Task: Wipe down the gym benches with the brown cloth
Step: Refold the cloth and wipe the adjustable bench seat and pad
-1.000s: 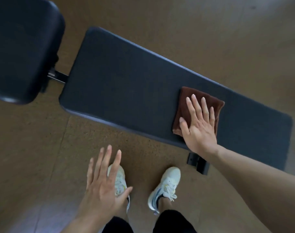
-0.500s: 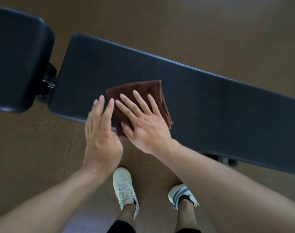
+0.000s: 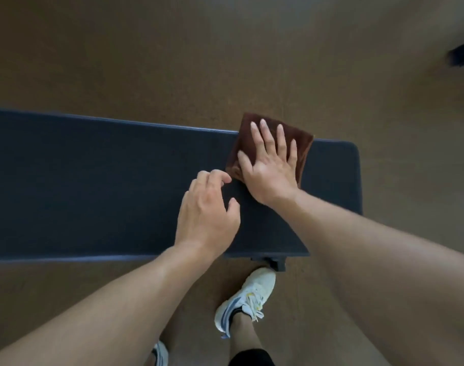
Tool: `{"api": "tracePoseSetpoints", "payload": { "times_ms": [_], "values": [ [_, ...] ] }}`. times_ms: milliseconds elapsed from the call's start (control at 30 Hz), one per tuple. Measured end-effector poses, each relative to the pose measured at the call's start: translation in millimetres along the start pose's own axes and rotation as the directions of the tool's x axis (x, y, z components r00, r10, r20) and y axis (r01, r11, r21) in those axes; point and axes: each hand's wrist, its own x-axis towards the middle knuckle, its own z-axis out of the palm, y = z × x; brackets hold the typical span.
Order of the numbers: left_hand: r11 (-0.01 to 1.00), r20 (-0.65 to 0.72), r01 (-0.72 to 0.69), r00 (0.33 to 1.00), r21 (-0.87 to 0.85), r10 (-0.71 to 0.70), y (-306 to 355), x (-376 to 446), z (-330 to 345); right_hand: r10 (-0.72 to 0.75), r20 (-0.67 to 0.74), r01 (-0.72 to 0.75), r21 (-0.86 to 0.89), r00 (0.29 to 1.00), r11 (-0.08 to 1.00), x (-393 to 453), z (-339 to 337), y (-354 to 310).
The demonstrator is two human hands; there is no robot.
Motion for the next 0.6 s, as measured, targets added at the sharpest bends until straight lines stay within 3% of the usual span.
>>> {"api": "tracePoseSetpoints", "payload": {
  "times_ms": [100, 200, 300, 367, 600],
  "values": [
    [0.971, 0.046, 0.240, 0.970, -0.010, -0.240, 8.2, 17.0, 12.5, -0.050, -0.039, 0.050, 0.000, 0.998, 0.999, 12.8, 0.2, 3.0],
    [0.871, 0.108, 0.491, 0.867, -0.025, -0.486, 9.8, 34.4, 18.6, -0.176, -0.097, 0.176, -0.014, 0.980, 0.984, -69.0, 25.4, 31.1],
    [0.857, 0.171, 0.502, 0.840, 0.116, -0.515, 21.2, 40.4, 22.2, -0.213, -0.049, 0.212, -0.025, 0.976, 0.977, -159.2, 49.9, 72.4],
    [0.851, 0.185, 0.498, 0.832, 0.167, -0.523, 27.8, 41.1, 24.3, -0.252, 0.006, 0.252, -0.039, 0.968, 0.967, -169.3, 52.3, 87.5],
    [0.875, 0.252, 0.433, 0.841, 0.218, -0.479, 20.8, 36.4, 21.1, -0.222, -0.060, 0.225, 0.039, 0.973, 0.974, -18.4, 2.0, 48.2]
  ]
}}
